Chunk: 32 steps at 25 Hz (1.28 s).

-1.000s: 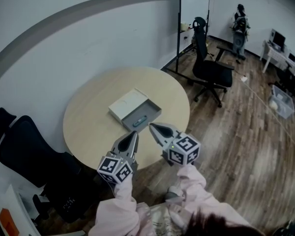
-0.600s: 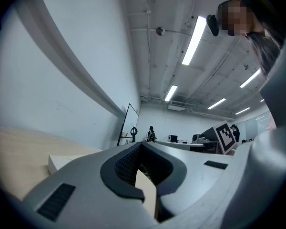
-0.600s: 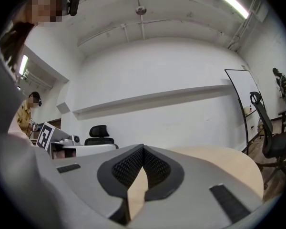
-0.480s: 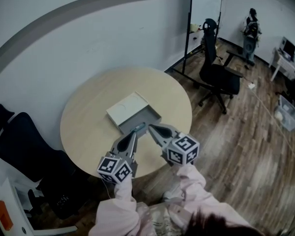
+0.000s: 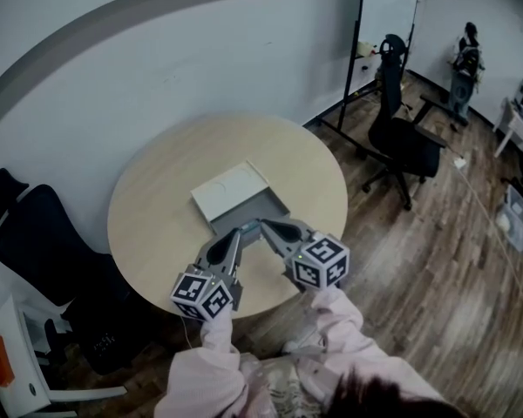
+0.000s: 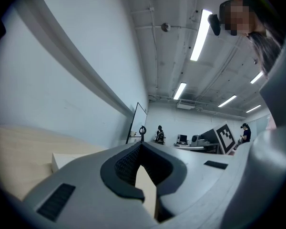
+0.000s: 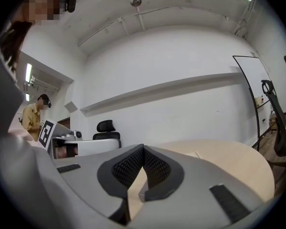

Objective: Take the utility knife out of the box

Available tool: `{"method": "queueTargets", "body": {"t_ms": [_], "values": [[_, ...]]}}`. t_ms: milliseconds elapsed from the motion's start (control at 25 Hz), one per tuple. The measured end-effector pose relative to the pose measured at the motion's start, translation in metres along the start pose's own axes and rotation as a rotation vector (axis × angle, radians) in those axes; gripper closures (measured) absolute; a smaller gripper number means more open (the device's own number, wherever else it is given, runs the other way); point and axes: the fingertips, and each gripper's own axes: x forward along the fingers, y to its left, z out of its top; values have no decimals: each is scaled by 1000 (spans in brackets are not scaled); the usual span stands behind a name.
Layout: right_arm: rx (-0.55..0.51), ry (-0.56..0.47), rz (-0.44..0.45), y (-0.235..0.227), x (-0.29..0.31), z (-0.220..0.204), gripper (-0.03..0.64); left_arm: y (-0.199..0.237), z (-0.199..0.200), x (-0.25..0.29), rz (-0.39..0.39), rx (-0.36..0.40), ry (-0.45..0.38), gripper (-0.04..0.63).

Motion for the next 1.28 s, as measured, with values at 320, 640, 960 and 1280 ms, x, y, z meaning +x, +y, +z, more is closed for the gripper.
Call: {"method": "queueTargets", "body": {"t_ms": [320,640,960,1280], "values": [[4,43,42,-12,14,-14,618,11,-13,10,46,-19,9,597],[26,78,55,-23,25,-28,618,19,-28,19,68,-44,47,597],[50,125,78,-34,47,-40,618,35,-48,31,59,-88,104,597],[85,201,101,-45,78,-54,618,68,-65,33,70,-152,151,597]]}}
